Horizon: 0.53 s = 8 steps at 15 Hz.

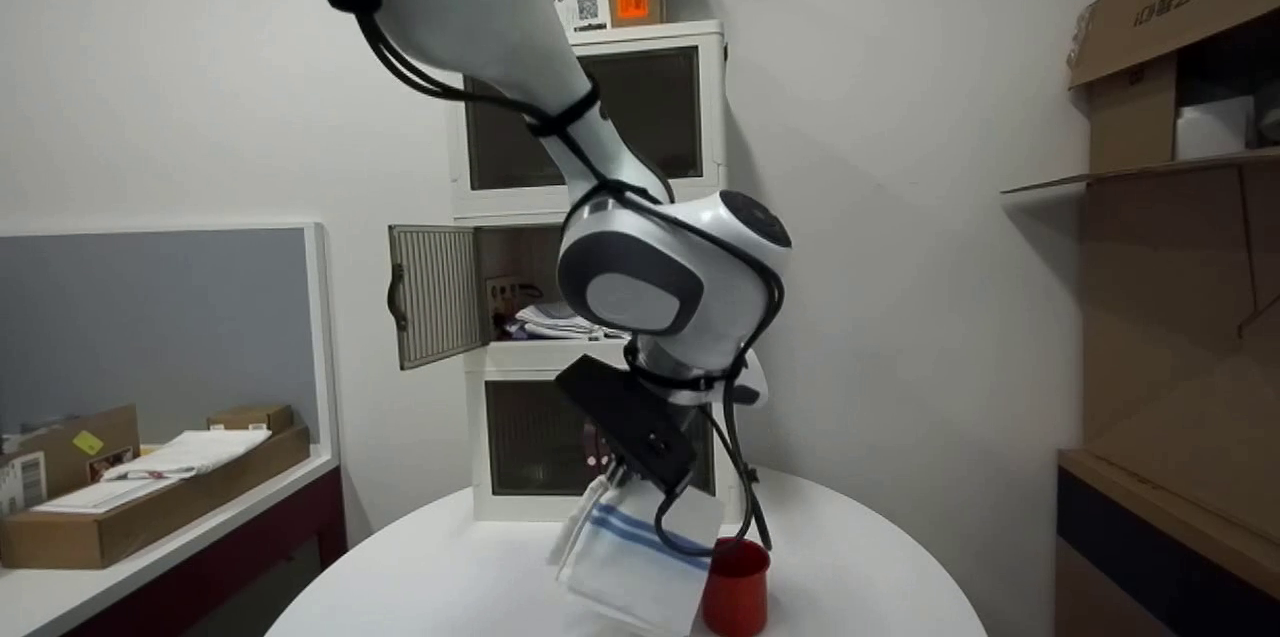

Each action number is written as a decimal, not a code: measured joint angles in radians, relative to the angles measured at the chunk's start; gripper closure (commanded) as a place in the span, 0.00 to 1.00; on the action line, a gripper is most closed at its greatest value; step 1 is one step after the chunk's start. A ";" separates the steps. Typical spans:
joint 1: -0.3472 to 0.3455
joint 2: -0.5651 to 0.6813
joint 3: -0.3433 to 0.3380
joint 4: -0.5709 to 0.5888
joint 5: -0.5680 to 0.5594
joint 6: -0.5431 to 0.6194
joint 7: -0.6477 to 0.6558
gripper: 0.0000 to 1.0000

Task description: Pick up the towel from the table and place it in the cabinet

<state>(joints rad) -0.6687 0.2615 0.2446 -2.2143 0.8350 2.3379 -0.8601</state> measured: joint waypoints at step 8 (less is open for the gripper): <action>0.247 -0.155 -0.267 0.144 0.103 -0.200 -0.030 0.99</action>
<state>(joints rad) -0.4218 0.1066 -0.0221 -2.0706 0.9382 2.1378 -0.8903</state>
